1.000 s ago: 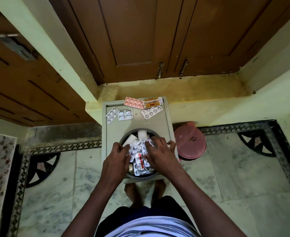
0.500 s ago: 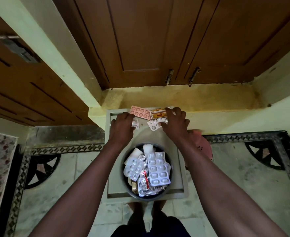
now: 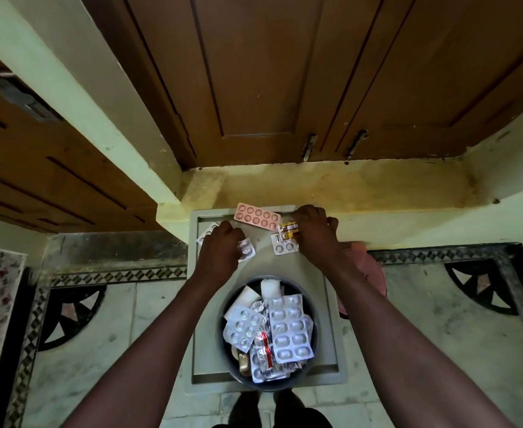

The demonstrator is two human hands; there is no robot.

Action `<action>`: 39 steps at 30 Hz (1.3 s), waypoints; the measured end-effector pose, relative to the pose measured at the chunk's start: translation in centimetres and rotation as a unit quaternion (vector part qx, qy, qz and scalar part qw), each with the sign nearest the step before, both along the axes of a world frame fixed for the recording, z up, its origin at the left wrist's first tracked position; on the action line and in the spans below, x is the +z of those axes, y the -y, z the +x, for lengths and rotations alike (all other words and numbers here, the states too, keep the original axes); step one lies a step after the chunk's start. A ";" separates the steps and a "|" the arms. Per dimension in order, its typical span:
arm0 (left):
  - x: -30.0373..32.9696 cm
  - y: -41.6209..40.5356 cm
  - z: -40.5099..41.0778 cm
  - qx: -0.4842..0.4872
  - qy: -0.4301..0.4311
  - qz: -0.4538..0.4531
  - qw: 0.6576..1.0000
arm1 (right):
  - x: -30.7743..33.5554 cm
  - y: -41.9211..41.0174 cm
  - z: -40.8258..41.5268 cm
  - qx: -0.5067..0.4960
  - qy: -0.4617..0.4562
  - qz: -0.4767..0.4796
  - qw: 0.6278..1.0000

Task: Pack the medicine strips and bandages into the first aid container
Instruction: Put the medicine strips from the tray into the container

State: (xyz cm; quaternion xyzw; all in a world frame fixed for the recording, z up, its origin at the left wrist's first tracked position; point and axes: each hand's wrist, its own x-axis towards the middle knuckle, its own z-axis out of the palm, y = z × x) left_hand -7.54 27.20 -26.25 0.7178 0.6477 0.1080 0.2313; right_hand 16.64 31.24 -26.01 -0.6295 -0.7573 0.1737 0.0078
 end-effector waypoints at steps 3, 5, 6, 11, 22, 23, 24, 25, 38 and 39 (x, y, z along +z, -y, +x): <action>0.3 0.7 -0.3 0.041 0.072 0.014 0.996 | -0.3 0.5 0.2 0.002 -0.005 0.038 0.999; 1.3 1.4 -0.4 0.081 0.110 0.033 0.990 | -0.5 0.9 0.3 0.002 -0.018 0.067 0.998; 2.0 1.8 -0.3 0.096 0.130 0.044 0.986 | -0.6 1.0 0.4 0.002 -0.017 0.079 0.997; 6.3 5.7 1.2 0.192 0.267 0.011 0.944 | -0.1 2.4 0.4 -0.007 -0.038 0.096 0.995; 8.5 16.3 2.2 0.236 0.285 0.019 0.929 | 6.1 14.3 -0.4 -0.102 -0.300 0.169 0.933; 8.4 16.6 2.2 0.239 0.291 -0.018 0.926 | 6.3 15.7 -0.8 -0.125 -0.320 0.152 0.927; 8.2 16.8 2.2 0.246 0.299 -0.067 0.920 | 6.3 16.8 -1.0 -0.147 -0.337 0.132 0.921; 7.9 16.9 2.2 0.253 0.305 -0.119 0.910 | 6.4 17.9 -1.3 -0.167 -0.350 0.114 0.915; 8.5 12.7 1.1 0.185 0.128 -0.042 0.973 | 5.2 18.5 -1.9 -0.061 -0.151 0.120 0.979; 8.5 11.7 0.8 0.185 0.132 -0.020 0.974 | 5.4 18.0 -1.9 -0.046 -0.129 0.148 0.980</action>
